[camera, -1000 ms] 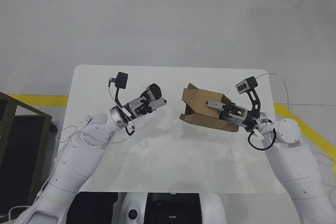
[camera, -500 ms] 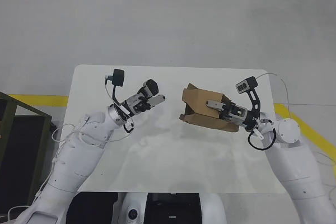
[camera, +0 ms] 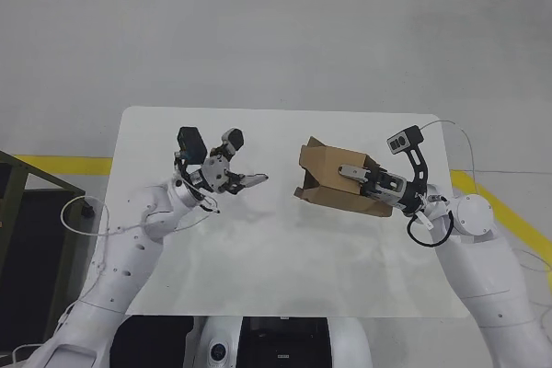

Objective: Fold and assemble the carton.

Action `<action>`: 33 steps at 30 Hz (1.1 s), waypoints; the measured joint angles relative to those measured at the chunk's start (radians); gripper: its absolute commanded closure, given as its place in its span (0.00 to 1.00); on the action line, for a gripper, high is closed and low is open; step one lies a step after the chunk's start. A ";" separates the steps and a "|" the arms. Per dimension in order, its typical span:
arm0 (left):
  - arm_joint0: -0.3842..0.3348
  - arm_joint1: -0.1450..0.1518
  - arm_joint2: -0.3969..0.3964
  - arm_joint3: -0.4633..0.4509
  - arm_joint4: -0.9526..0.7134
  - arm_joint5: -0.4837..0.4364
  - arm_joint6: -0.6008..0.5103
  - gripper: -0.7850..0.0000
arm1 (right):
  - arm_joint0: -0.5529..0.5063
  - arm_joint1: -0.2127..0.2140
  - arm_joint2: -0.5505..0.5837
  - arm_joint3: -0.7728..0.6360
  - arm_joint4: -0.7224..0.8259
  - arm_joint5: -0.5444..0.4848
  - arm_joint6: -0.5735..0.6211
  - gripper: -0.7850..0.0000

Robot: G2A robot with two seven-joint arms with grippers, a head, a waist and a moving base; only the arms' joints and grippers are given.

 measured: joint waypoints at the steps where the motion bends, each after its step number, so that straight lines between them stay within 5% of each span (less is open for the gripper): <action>1: 0.001 0.002 -0.002 0.001 0.038 -0.028 0.029 0.00 | 0.000 0.000 0.000 0.000 0.000 0.000 0.000 1.00; 16: 0.014 0.028 0.026 -0.008 0.576 -0.011 0.411 0.00 | 0.000 0.000 0.000 0.000 0.000 0.000 0.000 1.00; 33: 0.009 0.041 0.083 -0.047 0.573 -0.123 0.340 0.00 | 0.000 0.000 0.000 0.000 0.000 0.000 0.000 1.00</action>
